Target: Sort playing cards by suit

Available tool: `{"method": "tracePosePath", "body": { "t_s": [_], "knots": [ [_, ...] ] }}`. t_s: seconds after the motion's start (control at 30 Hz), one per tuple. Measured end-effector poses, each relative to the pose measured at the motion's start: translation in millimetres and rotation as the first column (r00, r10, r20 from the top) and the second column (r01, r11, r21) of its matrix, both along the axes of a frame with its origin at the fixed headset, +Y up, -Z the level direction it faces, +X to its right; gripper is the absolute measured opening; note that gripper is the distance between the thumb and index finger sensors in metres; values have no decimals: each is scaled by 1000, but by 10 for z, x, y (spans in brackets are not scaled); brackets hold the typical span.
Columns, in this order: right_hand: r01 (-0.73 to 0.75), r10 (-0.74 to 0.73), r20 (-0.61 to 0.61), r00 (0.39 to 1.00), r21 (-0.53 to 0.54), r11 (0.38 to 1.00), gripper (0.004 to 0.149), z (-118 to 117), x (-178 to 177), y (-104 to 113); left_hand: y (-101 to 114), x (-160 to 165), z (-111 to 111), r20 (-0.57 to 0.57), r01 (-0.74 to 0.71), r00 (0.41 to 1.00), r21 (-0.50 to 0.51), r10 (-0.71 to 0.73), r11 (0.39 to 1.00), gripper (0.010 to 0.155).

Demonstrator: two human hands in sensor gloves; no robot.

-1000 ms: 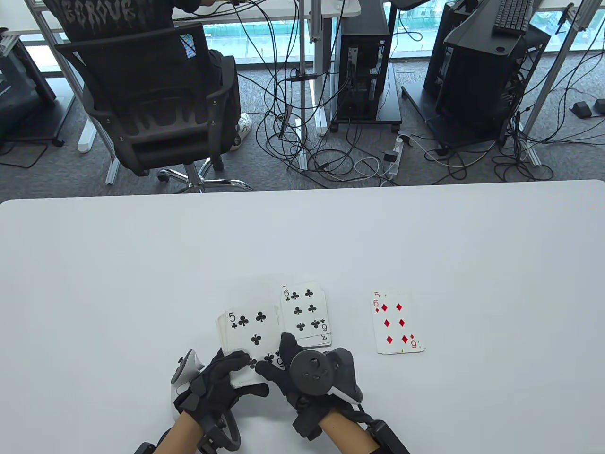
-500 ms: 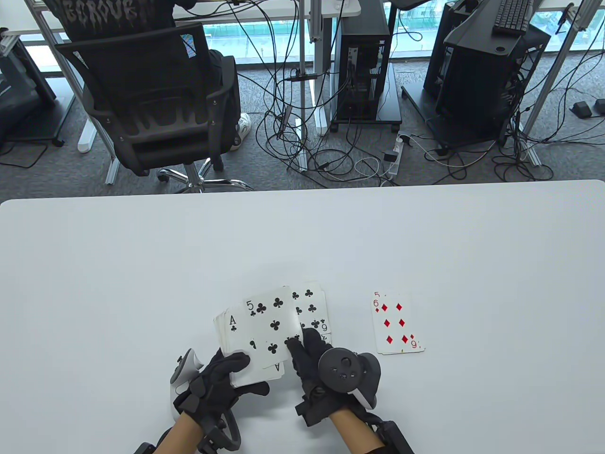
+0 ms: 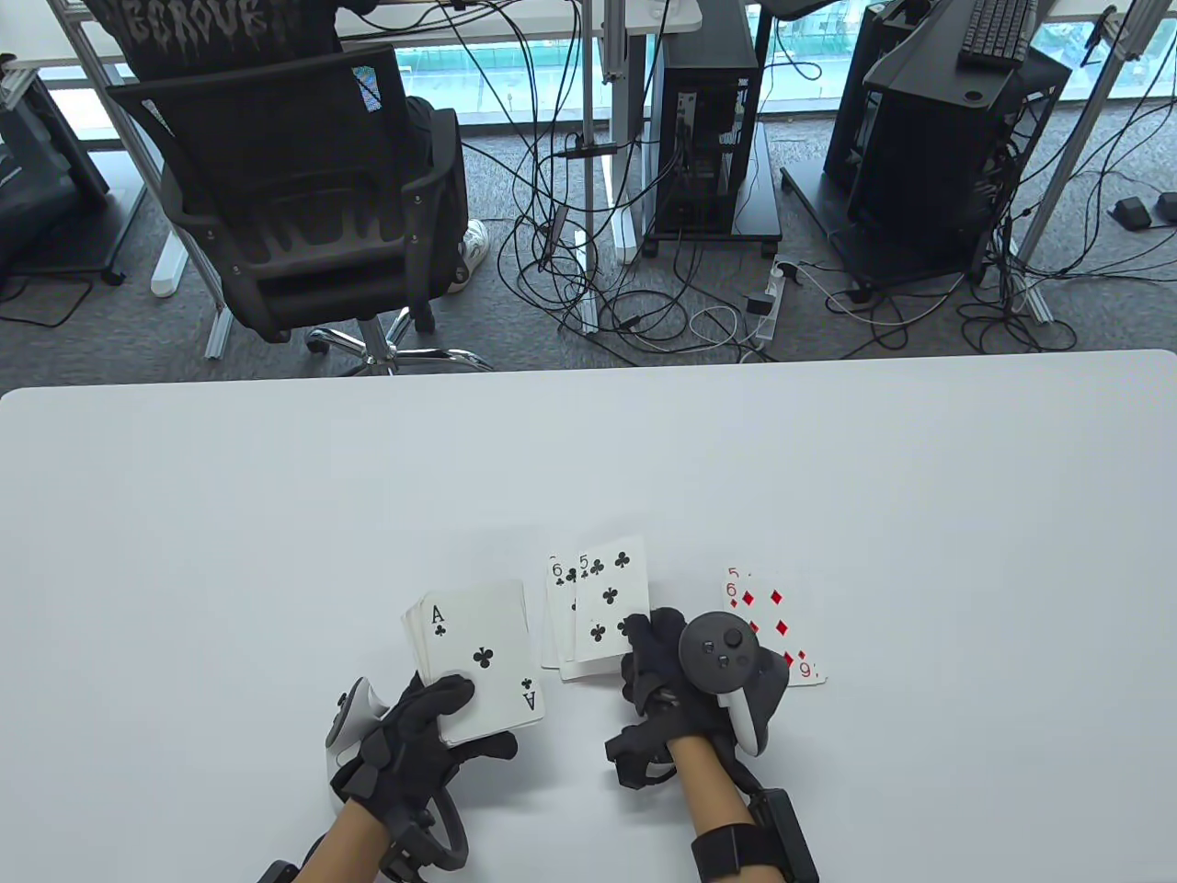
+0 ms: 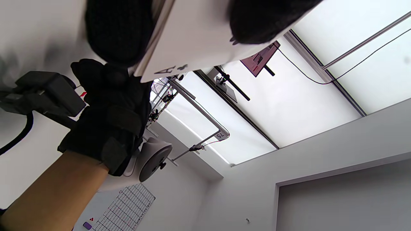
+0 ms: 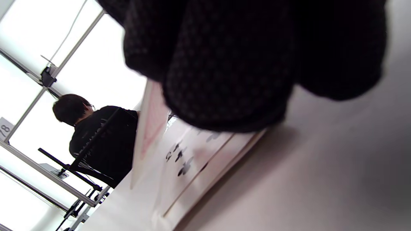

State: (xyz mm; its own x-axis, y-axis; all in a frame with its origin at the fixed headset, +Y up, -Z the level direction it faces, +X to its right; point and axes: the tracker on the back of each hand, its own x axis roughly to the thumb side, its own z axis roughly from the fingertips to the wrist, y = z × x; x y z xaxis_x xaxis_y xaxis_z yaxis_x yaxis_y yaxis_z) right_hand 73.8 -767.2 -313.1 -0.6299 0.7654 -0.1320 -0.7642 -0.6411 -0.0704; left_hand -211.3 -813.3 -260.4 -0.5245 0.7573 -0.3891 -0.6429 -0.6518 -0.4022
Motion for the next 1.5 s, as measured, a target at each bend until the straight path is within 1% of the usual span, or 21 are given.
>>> {"method": "tracePosePath", "body": {
  "t_s": [0.03,0.07,0.1,0.17,0.2,0.3,0.4,0.47,0.53,0.63,0.67,0.73,0.77,0.8,0.87,0.93,1.0,1.13,1.27,1.37,1.5],
  "knots": [
    [-14,13,-4,1000,-34,999,43,-28,-24,-8,1,-1,0,1,-1,1000,1,1,1000,59],
    [-62,61,-13,998,-88,994,44,-70,-64,-18,0,-3,-2,2,-1,1000,3,1,1000,59],
    [-109,107,-26,994,-116,987,45,-94,-88,-21,-3,-5,-3,2,-2,1000,4,2,1000,59],
    [-272,268,-50,962,-153,950,47,-143,-134,-20,-1,-7,-3,0,-4,1000,4,4,1000,59],
    [-373,369,-51,928,-154,915,48,-159,-157,-14,-1,-9,-3,-1,-4,1000,3,4,1000,59],
    [-549,544,-73,836,-123,827,51,-162,-209,0,7,-9,-3,-1,-3,1000,3,3,1000,59],
    [-667,659,-101,745,-89,740,54,-127,-234,7,6,-10,-4,1,-3,1000,3,3,1000,59],
    [-707,700,-106,706,-56,705,57,-99,-238,25,5,-9,-1,2,0,1000,1,0,1000,59],
    [-696,692,-103,715,-8,718,57,-51,-244,64,7,-7,2,2,1,1000,-1,-1,1000,59],
    [-600,608,-112,786,100,794,57,56,-272,159,8,-8,1,3,7,1000,0,-7,1000,59],
    [-525,544,-140,828,150,838,57,114,-296,205,5,-7,1,4,9,1000,-2,-9,1000,59],
    [-394,429,-171,887,204,896,55,213,-335,270,-3,-3,3,6,11,1000,-6,-11,1000,59],
    [-284,338,-220,915,243,927,54,272,-363,306,-10,-1,4,8,14,1000,-9,-14,1000,59],
    [-197,259,-238,936,256,946,54,333,-386,335,-16,0,6,10,18,1000,-11,-18,1000,59],
    [-23,114,-311,944,281,959,53,439,-432,376,-23,4,10,15,25,1000,-14,-24,1000,59],
    [35,63,-323,944,289,957,55,513,-469,380,-24,9,11,17,26,1000,-15,-26,1000,59],
    [20,93,-349,932,307,952,57,556,-520,367,-25,14,14,21,25,999,-16,-25,1000,59],
    [-84,232,-376,897,370,925,68,627,-646,316,-25,19,13,28,30,999,-13,-30,999,59],
    [-155,324,-338,884,442,884,81,717,-741,329,-25,27,11,40,36,999,-4,-36,999,59],
    [-183,364,-312,878,484,856,82,762,-784,367,-16,53,13,58,38,998,9,-38,999,59],
    [-177,354,-279,892,507,844,72,788,-775,382,-11,70,13,73,48,996,23,-50,999,59]
  ]
}}
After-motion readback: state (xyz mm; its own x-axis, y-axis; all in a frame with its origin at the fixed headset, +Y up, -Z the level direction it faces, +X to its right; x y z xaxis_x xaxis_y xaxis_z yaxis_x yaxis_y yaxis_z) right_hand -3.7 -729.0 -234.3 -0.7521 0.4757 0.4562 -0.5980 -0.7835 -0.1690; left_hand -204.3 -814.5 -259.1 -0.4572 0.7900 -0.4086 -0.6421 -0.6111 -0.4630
